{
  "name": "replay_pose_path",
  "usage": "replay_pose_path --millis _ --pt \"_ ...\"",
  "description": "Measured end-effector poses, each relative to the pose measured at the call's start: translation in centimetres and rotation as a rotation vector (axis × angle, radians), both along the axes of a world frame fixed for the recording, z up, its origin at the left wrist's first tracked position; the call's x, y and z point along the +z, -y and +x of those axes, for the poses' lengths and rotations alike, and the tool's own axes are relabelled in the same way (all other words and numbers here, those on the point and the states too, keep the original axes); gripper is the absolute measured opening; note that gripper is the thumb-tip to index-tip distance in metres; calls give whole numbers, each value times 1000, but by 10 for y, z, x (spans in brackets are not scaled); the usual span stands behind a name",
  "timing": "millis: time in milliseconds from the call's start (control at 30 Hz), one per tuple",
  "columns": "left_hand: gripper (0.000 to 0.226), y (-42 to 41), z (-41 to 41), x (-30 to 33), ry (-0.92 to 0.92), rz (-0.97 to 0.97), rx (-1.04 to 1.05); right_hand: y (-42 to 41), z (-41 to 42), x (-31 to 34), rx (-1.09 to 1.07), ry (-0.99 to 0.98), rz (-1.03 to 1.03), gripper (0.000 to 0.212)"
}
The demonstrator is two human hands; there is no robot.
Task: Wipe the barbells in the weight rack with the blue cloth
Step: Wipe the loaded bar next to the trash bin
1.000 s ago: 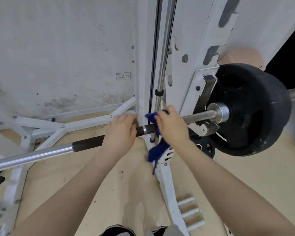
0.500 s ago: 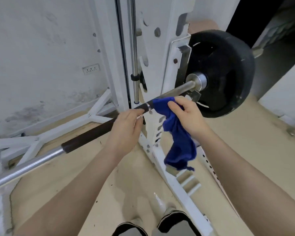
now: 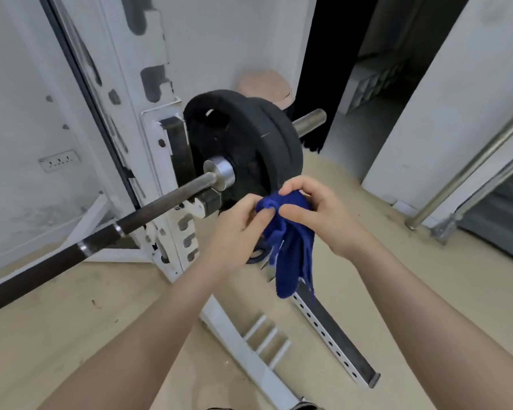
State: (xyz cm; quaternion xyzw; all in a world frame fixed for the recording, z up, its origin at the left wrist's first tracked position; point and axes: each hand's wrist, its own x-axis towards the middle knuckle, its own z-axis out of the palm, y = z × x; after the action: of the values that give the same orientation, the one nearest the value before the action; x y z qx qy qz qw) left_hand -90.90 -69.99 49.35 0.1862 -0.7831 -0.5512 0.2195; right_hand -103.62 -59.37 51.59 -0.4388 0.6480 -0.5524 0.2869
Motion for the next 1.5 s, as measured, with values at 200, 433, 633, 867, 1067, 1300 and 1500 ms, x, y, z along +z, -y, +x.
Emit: replay_pose_path --millis 200,433,633,867,1067,1300,1500 --pt "22 -10 -43 26 -50 -221 105 -5 -52 21 68 -520 51 17" --pt "10 23 -66 57 53 16 107 23 -86 37 -21 -320 -40 22" --pt "65 39 -88 78 195 -533 -116 34 -99 29 -275 -44 22 28" --pt "19 45 -127 87 63 -577 -117 23 -142 59 -181 62 -43 14" --pt "13 51 -176 114 186 -547 32 35 -182 59 -1 -208 31 41" --pt "28 67 -240 147 580 -599 129 93 -221 56 205 -303 -32 41" --pt "10 81 -274 138 993 -627 -27 117 -297 25 479 38 130 19"
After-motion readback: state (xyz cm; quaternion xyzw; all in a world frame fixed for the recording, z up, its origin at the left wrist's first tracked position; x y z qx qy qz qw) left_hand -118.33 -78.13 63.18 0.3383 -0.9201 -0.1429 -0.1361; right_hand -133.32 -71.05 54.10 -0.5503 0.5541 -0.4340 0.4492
